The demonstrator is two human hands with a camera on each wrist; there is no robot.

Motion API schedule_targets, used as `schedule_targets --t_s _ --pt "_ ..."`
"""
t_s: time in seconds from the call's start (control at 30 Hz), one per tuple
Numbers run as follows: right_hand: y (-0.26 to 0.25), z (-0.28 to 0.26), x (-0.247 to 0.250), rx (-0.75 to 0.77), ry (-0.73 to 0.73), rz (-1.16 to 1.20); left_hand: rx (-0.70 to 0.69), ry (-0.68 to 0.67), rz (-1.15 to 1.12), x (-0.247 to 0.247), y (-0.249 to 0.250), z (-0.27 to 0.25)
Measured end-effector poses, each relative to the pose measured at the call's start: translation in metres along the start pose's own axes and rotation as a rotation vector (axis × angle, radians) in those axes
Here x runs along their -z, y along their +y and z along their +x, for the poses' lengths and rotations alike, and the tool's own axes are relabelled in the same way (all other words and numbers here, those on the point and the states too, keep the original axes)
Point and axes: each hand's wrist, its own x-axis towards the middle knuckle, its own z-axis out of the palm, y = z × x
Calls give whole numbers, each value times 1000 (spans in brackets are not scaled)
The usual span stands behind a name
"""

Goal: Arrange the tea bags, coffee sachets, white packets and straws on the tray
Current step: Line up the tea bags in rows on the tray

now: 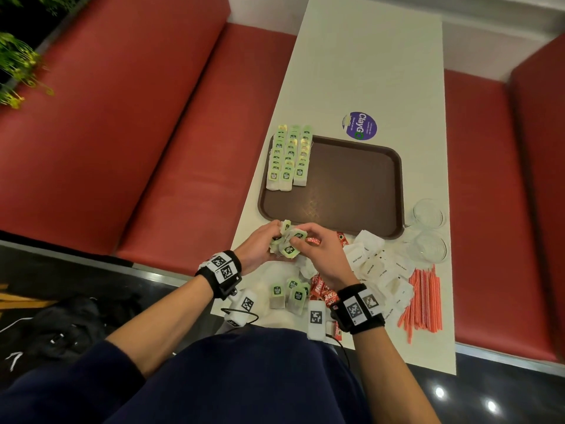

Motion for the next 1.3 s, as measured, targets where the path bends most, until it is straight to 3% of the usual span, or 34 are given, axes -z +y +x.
schedule_targets --t_s 0.17,0.3,0.43,0.7,0.9,1.1,1.3 --pt "8 2 3 -26 58 -154 -46 -15 -63 -8 1 2" --pt "8 3 6 -40 96 -313 -103 -12 57 -14 4 -5" --pt "4 7 7 2 96 -480 -255 -21 224 -11 -5 -1" --pt "-5 12 18 -65 99 -75 -246 74 31 -3 -9 7" --pt "-18 29 25 -42 119 119 -262 94 99 6 -2 14" --pt "-39 90 49 102 315 -313 -276 155 107 22 7 16" --pt "-31 165 44 92 159 -676 -254 200 90 34 15 17"
